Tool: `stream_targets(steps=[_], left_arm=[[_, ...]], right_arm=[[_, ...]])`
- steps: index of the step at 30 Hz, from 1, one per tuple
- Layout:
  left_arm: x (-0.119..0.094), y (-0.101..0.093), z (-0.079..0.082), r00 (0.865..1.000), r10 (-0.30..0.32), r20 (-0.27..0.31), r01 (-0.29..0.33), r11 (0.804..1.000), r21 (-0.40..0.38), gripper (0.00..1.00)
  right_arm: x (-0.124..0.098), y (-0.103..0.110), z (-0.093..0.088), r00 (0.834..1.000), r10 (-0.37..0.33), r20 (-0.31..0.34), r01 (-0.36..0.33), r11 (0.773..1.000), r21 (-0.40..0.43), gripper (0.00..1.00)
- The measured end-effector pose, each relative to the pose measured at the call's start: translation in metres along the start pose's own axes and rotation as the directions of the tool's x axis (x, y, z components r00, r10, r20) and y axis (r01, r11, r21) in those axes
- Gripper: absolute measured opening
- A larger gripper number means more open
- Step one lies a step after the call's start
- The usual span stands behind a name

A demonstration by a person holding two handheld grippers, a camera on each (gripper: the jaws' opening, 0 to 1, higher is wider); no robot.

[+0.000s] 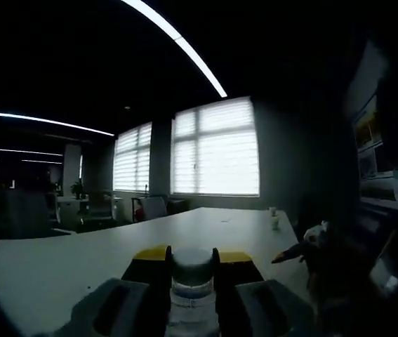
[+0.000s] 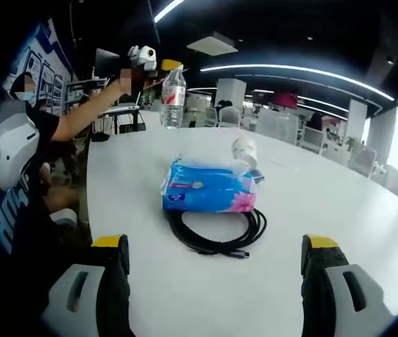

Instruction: Arrange the tabletop items into an orderly group along one side of the table until the central work area is clear of visible clutter.

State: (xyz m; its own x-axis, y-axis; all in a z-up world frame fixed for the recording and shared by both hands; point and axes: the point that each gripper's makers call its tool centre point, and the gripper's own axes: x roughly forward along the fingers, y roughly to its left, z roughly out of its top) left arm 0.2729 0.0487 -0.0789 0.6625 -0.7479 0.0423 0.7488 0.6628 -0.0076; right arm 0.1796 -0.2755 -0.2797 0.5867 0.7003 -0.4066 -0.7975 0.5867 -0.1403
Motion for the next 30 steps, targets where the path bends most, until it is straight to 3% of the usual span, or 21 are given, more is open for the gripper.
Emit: stream_targets(steps=[7,13,19,25,30], left_arm=[[-0.015,0.024,-0.019,1.0,0.01,-0.022,-0.01,1.0,-0.012,0.19],[-0.019,0.043,-0.045,0.999,0.014,-0.05,-0.016,1.0,-0.023,0.19],[-0.026,0.052,-0.058,0.998,0.018,-0.057,-0.02,0.999,-0.045,0.19],[-0.033,0.06,-0.065,0.996,-0.032,-0.087,0.032,0.999,0.002,0.19],[-0.036,0.06,-0.07,0.991,-0.106,-0.078,0.107,0.994,0.015,0.19]], right_arm=[[-0.001,-0.003,-0.002,1.0,-0.017,-0.015,0.017,1.0,0.006,1.0],[-0.002,-0.001,-0.006,0.999,-0.02,-0.029,0.02,1.0,0.011,1.0],[0.0,-0.001,-0.006,0.999,-0.019,-0.033,0.019,1.0,0.013,1.0],[0.006,0.002,-0.006,0.999,-0.012,-0.035,0.012,1.0,0.016,1.0],[0.008,0.002,-0.008,0.999,-0.011,-0.039,0.011,1.0,0.02,1.0]])
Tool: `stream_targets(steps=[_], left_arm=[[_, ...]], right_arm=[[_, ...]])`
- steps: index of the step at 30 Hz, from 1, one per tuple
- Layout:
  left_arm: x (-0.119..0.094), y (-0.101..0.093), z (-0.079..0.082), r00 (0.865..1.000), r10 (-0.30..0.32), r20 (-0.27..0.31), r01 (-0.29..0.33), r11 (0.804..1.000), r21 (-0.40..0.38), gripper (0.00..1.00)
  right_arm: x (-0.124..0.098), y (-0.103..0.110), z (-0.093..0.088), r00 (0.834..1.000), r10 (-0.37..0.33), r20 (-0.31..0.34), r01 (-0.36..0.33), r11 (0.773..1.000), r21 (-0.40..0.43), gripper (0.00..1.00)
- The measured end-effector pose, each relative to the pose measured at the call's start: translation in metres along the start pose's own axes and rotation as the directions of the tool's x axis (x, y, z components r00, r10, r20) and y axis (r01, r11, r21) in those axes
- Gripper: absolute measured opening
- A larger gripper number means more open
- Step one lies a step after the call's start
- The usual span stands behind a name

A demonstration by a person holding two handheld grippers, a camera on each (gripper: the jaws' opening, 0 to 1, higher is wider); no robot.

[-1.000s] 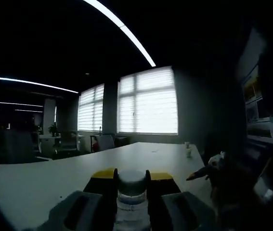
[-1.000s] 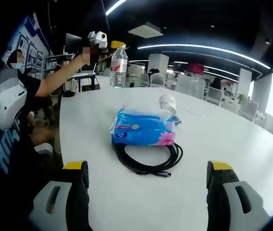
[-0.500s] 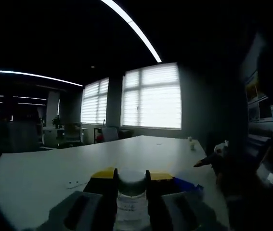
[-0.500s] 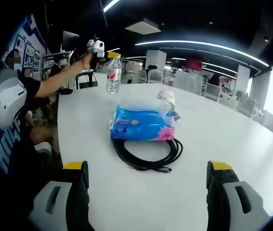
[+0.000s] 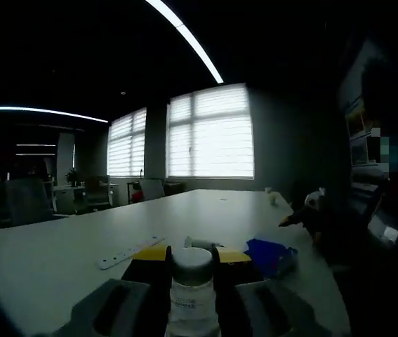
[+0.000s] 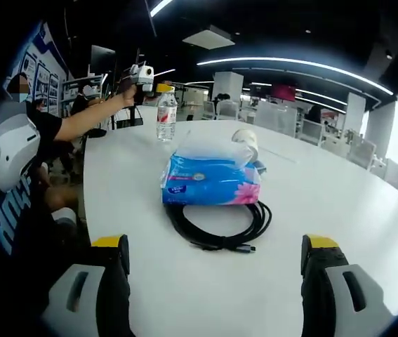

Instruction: Arrange the tabletop items into an orderly group along one side of the table until the central work area is clear of visible clutter.

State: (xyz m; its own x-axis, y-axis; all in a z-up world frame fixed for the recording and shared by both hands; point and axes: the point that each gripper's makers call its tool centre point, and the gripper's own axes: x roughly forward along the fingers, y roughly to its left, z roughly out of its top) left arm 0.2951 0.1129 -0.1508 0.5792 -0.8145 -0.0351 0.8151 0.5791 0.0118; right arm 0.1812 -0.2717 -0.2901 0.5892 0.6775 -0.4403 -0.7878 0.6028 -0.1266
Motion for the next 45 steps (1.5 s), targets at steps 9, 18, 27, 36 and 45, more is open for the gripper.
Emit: stream_targets(steps=[9,18,27,36,45], left_arm=[[0.0,0.0,-0.007,0.994,-0.107,-0.018,0.107,0.994,0.009,0.19],[0.007,-0.003,-0.007,0.979,-0.201,-0.023,0.201,0.98,0.004,0.19],[0.013,0.003,-0.006,0.968,-0.242,-0.064,0.243,0.97,0.015,0.19],[0.015,0.01,-0.009,0.963,-0.262,-0.06,0.262,0.965,-0.008,0.19],[0.015,0.002,-0.013,0.953,-0.296,-0.056,0.297,0.955,0.009,0.2]], right_arm=[[0.003,0.001,-0.001,1.0,-0.004,-0.008,0.004,1.0,0.003,1.0],[0.005,-0.001,-0.002,1.0,-0.004,-0.018,0.004,1.0,0.006,1.0],[0.006,-0.002,0.0,1.0,-0.007,-0.018,0.007,1.0,0.009,1.0],[0.006,-0.005,-0.001,1.0,-0.011,-0.025,0.011,1.0,0.009,1.0],[0.007,-0.005,-0.002,0.999,-0.016,-0.03,0.017,1.0,0.014,1.0]])
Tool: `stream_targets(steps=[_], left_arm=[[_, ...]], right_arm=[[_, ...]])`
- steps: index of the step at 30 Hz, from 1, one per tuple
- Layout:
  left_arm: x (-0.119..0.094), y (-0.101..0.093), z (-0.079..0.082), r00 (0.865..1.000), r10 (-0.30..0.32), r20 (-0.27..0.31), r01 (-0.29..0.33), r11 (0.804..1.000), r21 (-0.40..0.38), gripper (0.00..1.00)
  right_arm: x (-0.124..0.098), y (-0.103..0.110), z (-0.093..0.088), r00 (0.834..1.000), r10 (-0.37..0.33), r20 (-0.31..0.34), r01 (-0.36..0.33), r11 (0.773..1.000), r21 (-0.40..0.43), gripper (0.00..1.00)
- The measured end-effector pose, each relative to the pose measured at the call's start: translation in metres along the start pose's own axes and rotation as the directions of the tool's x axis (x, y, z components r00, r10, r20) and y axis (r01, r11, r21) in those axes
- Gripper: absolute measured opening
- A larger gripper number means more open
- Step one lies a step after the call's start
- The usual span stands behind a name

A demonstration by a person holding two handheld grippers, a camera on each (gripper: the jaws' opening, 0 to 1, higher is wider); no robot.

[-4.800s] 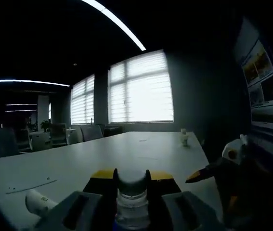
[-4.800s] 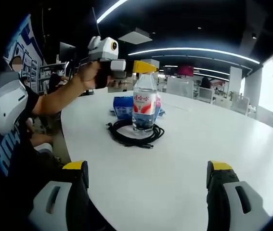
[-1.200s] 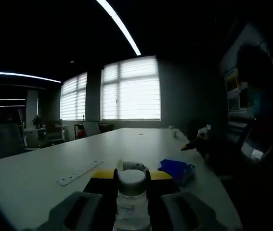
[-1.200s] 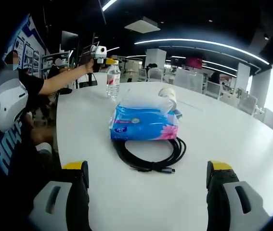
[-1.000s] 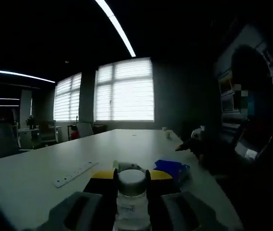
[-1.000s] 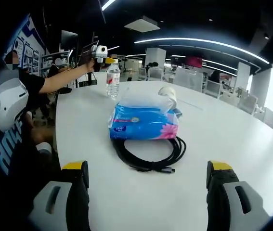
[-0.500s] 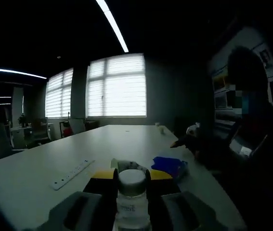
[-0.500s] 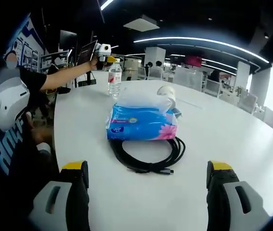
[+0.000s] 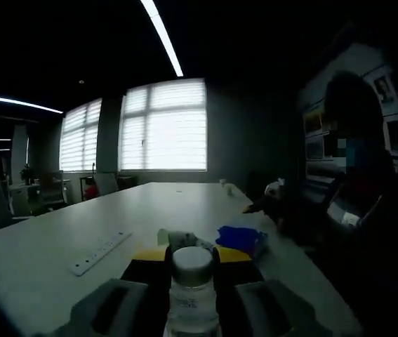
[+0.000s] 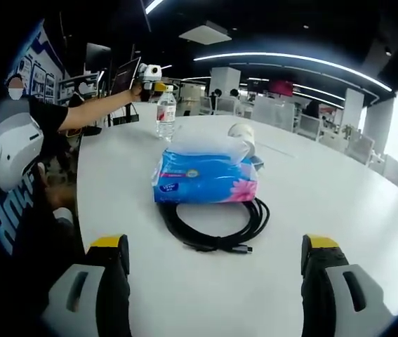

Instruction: Arrange the tabletop items into an orderly group along one side of the table until the central work area is clear of visible clutter.

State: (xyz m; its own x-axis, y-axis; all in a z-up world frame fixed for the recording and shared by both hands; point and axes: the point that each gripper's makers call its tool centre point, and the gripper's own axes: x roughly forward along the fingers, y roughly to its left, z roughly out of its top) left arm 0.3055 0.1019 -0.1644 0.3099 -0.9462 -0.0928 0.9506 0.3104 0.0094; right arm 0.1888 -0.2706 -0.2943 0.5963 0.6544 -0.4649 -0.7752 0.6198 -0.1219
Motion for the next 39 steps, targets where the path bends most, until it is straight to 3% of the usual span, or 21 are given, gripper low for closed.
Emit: stream_targets(steps=[11,22,28,34,39], left_arm=[[0.0,-0.001,0.0,1.0,-0.015,0.02,0.015,1.0,0.01,0.21],[-0.01,0.009,0.002,1.0,0.025,-0.001,-0.025,0.999,0.039,0.22],[-0.012,0.006,0.012,0.999,0.041,0.021,-0.042,0.998,0.051,0.21],[-0.018,0.001,0.031,0.995,0.048,0.086,-0.052,0.997,0.048,0.19],[-0.022,0.002,0.032,0.995,0.068,0.071,-0.072,0.996,0.054,0.19]], right_arm=[[0.0,-0.001,0.0,1.0,0.0,-0.002,0.0,1.0,-0.001,0.99],[0.004,0.002,-0.001,1.0,0.009,-0.003,-0.009,1.0,0.002,1.0],[0.003,0.004,-0.001,1.0,0.012,0.004,-0.012,1.0,0.002,1.0],[0.001,0.004,-0.003,1.0,0.01,0.01,-0.01,1.0,0.004,1.0],[0.0,0.005,-0.002,1.0,0.016,0.019,-0.016,1.0,0.003,1.0]])
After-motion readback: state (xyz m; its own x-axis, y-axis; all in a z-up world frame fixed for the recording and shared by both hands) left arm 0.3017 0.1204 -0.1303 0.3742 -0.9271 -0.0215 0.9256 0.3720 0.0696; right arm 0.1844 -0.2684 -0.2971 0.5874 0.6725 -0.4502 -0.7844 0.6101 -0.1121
